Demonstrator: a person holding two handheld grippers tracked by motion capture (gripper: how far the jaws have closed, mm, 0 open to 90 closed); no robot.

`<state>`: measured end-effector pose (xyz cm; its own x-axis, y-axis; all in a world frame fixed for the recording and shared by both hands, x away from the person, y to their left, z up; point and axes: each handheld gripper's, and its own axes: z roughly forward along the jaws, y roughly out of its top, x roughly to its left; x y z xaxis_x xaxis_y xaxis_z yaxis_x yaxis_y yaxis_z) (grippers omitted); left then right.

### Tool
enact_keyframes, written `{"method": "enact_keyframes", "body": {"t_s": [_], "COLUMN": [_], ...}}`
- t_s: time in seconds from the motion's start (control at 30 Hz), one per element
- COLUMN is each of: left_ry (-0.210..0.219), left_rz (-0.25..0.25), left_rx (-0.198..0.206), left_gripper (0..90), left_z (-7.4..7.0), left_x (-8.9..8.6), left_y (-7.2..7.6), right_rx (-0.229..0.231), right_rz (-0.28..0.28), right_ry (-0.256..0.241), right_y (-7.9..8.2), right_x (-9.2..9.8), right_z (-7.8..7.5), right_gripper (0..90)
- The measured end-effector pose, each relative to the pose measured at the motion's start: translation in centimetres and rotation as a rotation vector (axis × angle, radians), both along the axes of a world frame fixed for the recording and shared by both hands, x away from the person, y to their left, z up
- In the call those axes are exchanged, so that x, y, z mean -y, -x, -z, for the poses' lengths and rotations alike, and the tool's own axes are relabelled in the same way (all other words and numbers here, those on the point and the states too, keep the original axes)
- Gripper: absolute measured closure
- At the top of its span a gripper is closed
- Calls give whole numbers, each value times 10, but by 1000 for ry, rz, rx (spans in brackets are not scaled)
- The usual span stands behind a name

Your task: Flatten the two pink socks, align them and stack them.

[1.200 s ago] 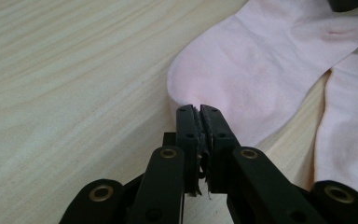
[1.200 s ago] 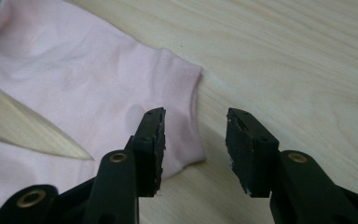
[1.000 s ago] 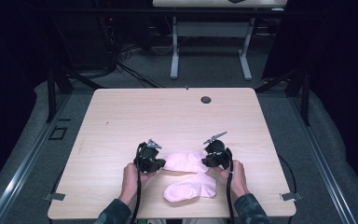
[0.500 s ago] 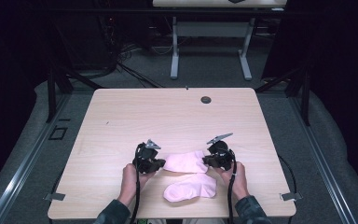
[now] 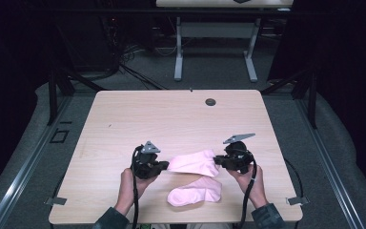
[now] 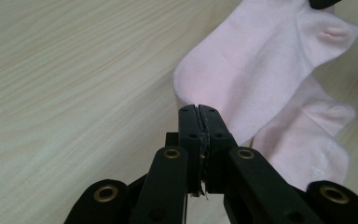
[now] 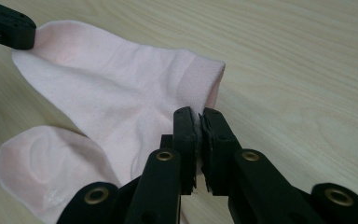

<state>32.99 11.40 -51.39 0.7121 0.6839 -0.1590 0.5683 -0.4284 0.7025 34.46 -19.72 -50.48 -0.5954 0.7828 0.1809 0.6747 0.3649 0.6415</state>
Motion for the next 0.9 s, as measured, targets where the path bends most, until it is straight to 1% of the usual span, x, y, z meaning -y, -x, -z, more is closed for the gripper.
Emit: {"method": "enact_keyframes", "body": {"t_s": [0.03, 0.07, 0.13, 0.17, 0.2, 0.23, 0.27, 0.33, 0.4, 0.47, 0.53, 0.6, 0.63, 0.67, 0.73, 0.77, 0.8, 0.87, 0.9], "left_ry": [5, 1, 4, 8, 9, 19, 26, 24, 27, 30, 32, 40, 32, 39, 31, 26, 25, 12, -1], "left_rz": [4, 12, 25, 29, 32, 37, 44, 56, 64, 69, 72, 78, 81, 80, 76, 77, 75, 68, 65], "left_rx": [-2, 0, -1, -2, -2, -3, -10, -13, -23, -31, -40, -62, -69, -85, -94, -98, -107, -112, -107], "left_gripper": [886, 886, 886, 886, 886, 886, 886, 886, 886, 886, 885, 885, 884, 884, 885, 885, 885, 885, 884], "left_z": [-1, -2, -4, -5, -5, -5, -5, -4, 0, 4, 10, 17, 20, 23, 28, 31, 33, 38, 40], "left_x": [0, 0, 1, 1, 1, 0, 0, 0, 1, 1, 2, 2, 3, 3, 4, 3, 3, 4, 4], "left_y": [2, 5, 11, 16, 17, 21, 25, 31, 38, 45, 51, 56, 58, 59, 60, 60, 61, 62, 62], "right_rx": [1, 6, 7, 6, 8, 3, 10, 13, 8, 5, -9, -28, -40, -55, -68, -72, -76, -84, -92], "right_rz": [-3, -7, -18, -22, -29, -39, -36, -44, -50, -61, -76, -84, -84, -94, -91, -99, -103, -104, -105], "right_ry": [7, 7, 13, 25, 26, 32, 35, 36, 40, 44, 52, 58, 54, 61, 57, 65, 62, 70, 68], "right_y": [4, 6, 12, 16, 21, 22, 26, 32, 38, 44, 48, 50, 50, 50, 50, 50, 50, 49, 48], "right_x": [2, 3, 4, 5, 6, 7, 7, 9, 10, 11, 11, 12, 13, 15, 14, 14, 13, 11, 10], "right_z": [-3, -5, -8, -10, -11, -12, -13, -14, -13, -9, -6, 2, 5, 9, 15, 17, 20, 25, 29], "right_gripper": [845, 846, 845, 845, 845, 845, 845, 844, 844, 844, 842, 842, 841, 841, 840, 840, 839, 839, 838]}}
